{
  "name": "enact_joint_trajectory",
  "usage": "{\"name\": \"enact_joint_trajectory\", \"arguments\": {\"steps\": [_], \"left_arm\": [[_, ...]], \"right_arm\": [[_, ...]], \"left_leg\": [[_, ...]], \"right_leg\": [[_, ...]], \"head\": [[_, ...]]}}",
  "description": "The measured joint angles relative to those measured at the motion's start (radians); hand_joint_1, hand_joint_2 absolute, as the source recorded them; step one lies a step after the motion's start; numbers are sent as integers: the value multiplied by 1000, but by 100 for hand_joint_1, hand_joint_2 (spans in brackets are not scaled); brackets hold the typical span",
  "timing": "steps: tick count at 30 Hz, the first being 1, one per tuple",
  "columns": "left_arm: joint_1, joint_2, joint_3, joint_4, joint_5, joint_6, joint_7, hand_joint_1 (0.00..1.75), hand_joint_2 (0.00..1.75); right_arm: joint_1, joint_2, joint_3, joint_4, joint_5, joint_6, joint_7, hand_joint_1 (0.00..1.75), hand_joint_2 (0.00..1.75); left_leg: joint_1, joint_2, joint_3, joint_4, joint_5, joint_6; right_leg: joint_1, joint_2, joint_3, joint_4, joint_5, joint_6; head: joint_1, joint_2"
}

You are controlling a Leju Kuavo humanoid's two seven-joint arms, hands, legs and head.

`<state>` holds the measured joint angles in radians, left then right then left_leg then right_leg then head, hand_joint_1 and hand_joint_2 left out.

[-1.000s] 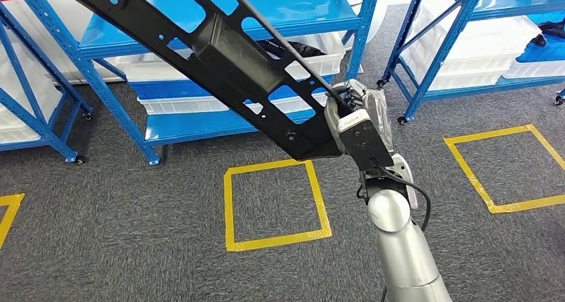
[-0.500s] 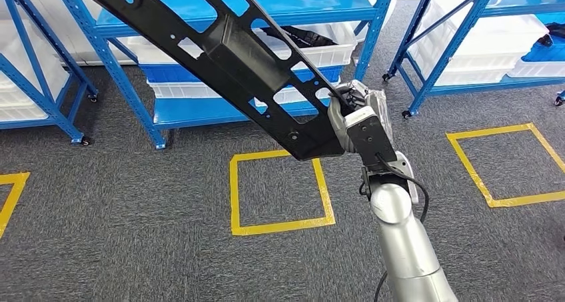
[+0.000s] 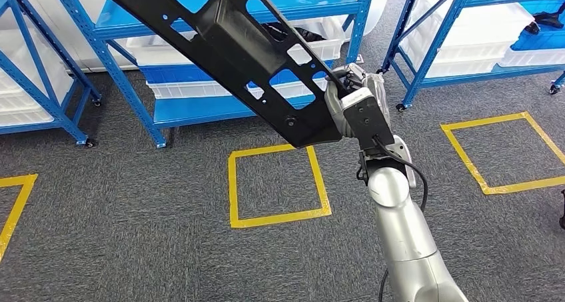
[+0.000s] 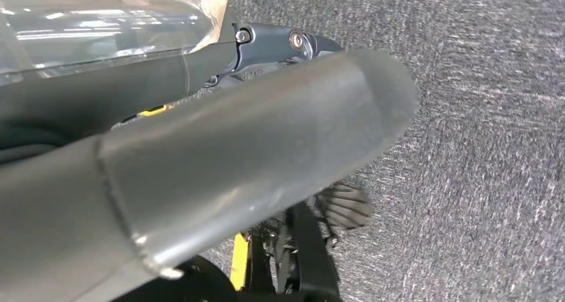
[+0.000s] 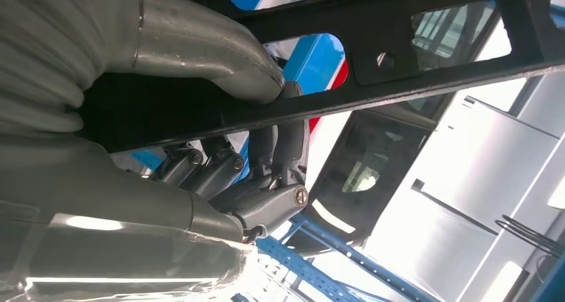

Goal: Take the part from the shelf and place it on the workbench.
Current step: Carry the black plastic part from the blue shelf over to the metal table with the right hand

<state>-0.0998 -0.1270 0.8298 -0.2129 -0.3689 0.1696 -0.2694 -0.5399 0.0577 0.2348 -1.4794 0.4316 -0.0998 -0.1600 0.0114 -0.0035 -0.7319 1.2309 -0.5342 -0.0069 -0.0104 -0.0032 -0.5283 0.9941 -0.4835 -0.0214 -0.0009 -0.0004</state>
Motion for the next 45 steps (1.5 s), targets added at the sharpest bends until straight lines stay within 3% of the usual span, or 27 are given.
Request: {"name": "enact_joint_trajectory", "arguments": {"steps": [1, 2, 3, 6, 8, 10, 12, 15, 17, 18, 20, 21, 23, 26, 28, 30, 32, 33, 34, 36, 37, 39, 41, 42, 43, 45], "left_arm": [[0, 0, 2, 0, 2, 1, -1, 0, 0], [0, 0, 2, 0, 2, 1, -2, 0, 0], [0, 0, 3, 0, 2, 2, -2, 0, 0], [-1, 0, 3, 0, 2, 2, -3, 0, 0], [-2, 0, 5, 0, 2, 2, -5, 0, 0], [-1, 1, 10, 0, 3, 2, -8, 0, 0], [-2, 1, 16, 0, 4, 1, -12, 0, 0], [-2, 1, 21, 0, 4, 0, -16, 0, 0], [-2, 1, 24, 0, 4, -1, -16, 0, 0], [-2, 1, 26, 0, 4, -1, -16, 0, 0], [-1, 0, 27, 0, 4, -2, -16, 0, 0], [-2, 0, 28, 0, 4, -2, -16, 0, 0], [-3, 1, 28, 0, 6, -3, -17, 0, 0], [-2, 1, 30, 0, 15, 0, -15, 0, 0], [-2, 0, 36, 0, 21, 6, -12, 0, 0], [-2, -1, 44, 0, 23, 13, -10, 0, 0], [-1, -2, 49, 0, 24, 17, -7, 0, 0], [0, -2, 51, 0, 23, 18, -6, 0, 0], [1, -2, 52, 0, 23, 18, -5, 0, 0], [1, -1, 52, 0, 21, 19, -1, 0, 0], [2, 0, 52, 0, 18, 20, 1, 0, 0], [4, 0, 52, 0, 15, 24, 7, 0, 0], [5, -1, 53, 0, 13, 30, 12, 0, 0], [5, -2, 53, 0, 13, 31, 15, 0, 0], [5, -2, 53, 0, 12, 32, 16, 0, 0], [6, -3, 53, 0, 11, 32, 18, 0, 0]], "right_arm": [[-5, 4, 2, 5, -1, 0, 0, 175, 175], [-8, 6, 4, 10, -1, 1, 1, 175, 175], [-11, 8, 5, 15, -1, 1, 1, 175, 175], [-23, 10, 8, 24, -1, 1, 1, 175, 175], [-32, 14, 11, 28, -1, 1, 1, 175, 175], [-36, 17, 13, 31, -1, 1, 2, 175, 175], [-40, 17, 15, 33, -2, 1, 2, 175, 175], [-48, 17, 17, 38, -3, 1, 2, 175, 175], [-47, 16, 18, 44, -4, 1, 4, 175, 175], [-47, 16, 18, 46, -4, 0, 4, 175, 175], [-47, 16, 19, 49, -3, 0, 5, 175, 175], [-48, 16, 20, 49, -3, -1, 6, 175, 175], [-49, 17, 20, 50, -4, -2, 6, 175, 175], [-47, 18, 21, 53, -21, -1, 7, 175, 175], [-50, 22, 21, 61, -43, 4, 5, 175, 175], [-51, 28, 20, 72, -58, 8, 2, 175, 175], [-50, 31, 20, 83, -63, 9, 0, 175, 175], [-50, 31, 20, 88, -64, 9, 0, 175, 175], [-49, 31, 20, 92, -64, 8, -1, 175, 175], [-46, 31, 20, 96, -63, 4, -1, 175, 175], [-44, 31, 19, 98, -63, 0, -2, 175, 175], [-35, 31, 17, 101, -61, -7, -3, 175, 175], [-22, 29, 12, 103, -59, -11, -7, 175, 175], [-17, 27, 9, 104, -59, -11, -10, 175, 175], [-14, 25, 6, 106, -58, -12, -13, 175, 175], [-9, 22, 2, 109, -58, -12, -17, 175, 175]], "left_leg": [[2, 0, -13, 49, -16, -4], [4, 0, -9, 66, -14, -6], [5, 0, 14, 43, 5, -7], [6, -1, 141, -147, 63, 1], [1, -1, 174, -208, 63, 9], [-1, 0, 171, -219, 70, 21], [2, 3, 167, -231, 82, 38], [4, 6, 152, -236, 97, 54], [4, 6, 143, -235, 104, 53], [5, 6, 139, -234, 106, 50], [8, 6, 134, -229, 110, 43], [7, 5, 130, -224, 110, 37], [5, 5, 120, -218, 114, 24], [11, 8, 111, -216, 118, 5], [15, 7, 87, -161, 75, -3], [16, 5, 36, -32, 0, -7], [15, 4, -1, 63, -34, -6], [15, 3, 5, 62, -25, -3], [15, -2, 31, 20, -1, 3], [15, -38, 108, -113, 51, 19], [14, -58, 138, -167, 65, 25], [10, -73, 158, -205, 66, 31], [8, -51, 160, -216, 73, 35], [9, -39, 163, -225, 79, 38], [10, -25, 164, -233, 85, 42], [8, 2, 162, -240, 92, 45]], "right_leg": [[2, 0, -6, 1, 5, -2], [3, 0, -12, 1, 9, -2], [3, -1, -16, 2, 13, 0], [6, 0, -25, 7, 19, 5], [9, 0, -32, 9, 25, 15], [11, 0, -39, 11, 31, 27], [12, 0, -59, 39, 12, 32], [5, 1, -135, 212, -72, 27], [-2, 1, -164, 292, -96, 36], [-6, 1, -152, 278, -86, 46], [-16, 0, -82, 152, -40, 68], [-17, 1, -47, 87, -22, 74], [-15, 5, -18, 22, -8, 68], [-13, 13, -26, 21, 3, 44], [-16, 18, -30, 19, 13, 28], [-11, 26, -37, 20, 19, 17], [-5, 37, -44, 20, 25, 10], [-2, 44, -47, 20, 27, 8], [0, 53, -48, 20, 29, 7], [4, 69, -49, 20, 32, 10], [4, 78, -52, 21, 34, 14], [1, 95, -60, 20, 41, 25], [-1, 111, -68, 19, 48, 38], [1, 101, -77, 27, 44, 41], [3, 83, -91, 50, 30, 42], [2, 35, -143, 155, -22, 37]], "head": [[0, 0], [0, 0], [0, 0], [0, 0], [0, 0], [1, 0], [3, 0], [8, 0], [9, 0], [11, 0], [11, 0], [12, 0], [11, 0], [9, 0], [7, 0], [6, 0], [6, 0], [6, 0], [6, 0], [7, 0], [7, 0], [6, 0], [5, 0], [5, 0], [9, 0], [15, 0]]}}
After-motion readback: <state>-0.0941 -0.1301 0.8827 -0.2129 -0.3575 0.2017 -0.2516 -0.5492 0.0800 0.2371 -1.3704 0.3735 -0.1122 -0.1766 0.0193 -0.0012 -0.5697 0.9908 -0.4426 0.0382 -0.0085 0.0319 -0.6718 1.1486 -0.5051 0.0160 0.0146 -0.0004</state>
